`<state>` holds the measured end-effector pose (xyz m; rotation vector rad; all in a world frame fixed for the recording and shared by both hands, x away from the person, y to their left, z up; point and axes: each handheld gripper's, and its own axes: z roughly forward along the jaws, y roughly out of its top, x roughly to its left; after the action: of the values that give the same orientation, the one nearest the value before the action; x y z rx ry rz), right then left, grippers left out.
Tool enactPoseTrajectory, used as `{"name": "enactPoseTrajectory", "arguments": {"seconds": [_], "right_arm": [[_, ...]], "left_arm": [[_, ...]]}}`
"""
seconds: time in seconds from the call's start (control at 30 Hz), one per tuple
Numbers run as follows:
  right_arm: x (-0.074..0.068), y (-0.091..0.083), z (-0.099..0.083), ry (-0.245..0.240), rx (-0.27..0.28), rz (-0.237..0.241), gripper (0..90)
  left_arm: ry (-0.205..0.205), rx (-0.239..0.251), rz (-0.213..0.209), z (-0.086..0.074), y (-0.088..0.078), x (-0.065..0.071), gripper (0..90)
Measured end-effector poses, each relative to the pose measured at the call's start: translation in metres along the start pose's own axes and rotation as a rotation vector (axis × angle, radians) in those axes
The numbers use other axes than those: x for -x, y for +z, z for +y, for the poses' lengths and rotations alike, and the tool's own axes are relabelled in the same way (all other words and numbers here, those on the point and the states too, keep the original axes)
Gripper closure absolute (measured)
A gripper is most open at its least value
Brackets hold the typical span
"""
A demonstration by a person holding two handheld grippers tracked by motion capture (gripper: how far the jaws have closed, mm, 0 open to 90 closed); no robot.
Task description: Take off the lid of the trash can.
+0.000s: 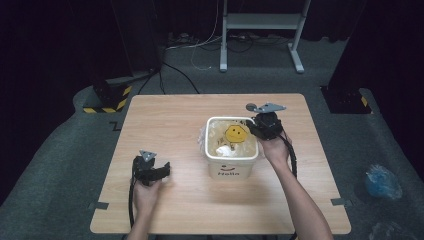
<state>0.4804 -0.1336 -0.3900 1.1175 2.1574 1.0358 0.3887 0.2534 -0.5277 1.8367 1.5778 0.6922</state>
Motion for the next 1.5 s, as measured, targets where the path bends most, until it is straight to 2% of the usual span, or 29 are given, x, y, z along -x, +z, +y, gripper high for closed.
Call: {"name": "enactPoseTrajectory", "arguments": {"seconds": [0.83,1.07,1.5], "right_arm": [[-0.001,-0.004,0.003,0.015,0.001,0.002,73.3],[0.001,-0.006,0.003,0.035,-0.001,0.016,73.4],[0.002,-0.01,0.005,0.034,-0.005,0.012,73.7]], "left_arm": [[-0.001,0.0,-0.001,0.0,0.0,0.0,20.0],[0.0,0.001,0.0,0.0,0.0,0.0,20.0],[-0.001,0.001,-0.001,0.0,0.0,0.0,20.1]]}}
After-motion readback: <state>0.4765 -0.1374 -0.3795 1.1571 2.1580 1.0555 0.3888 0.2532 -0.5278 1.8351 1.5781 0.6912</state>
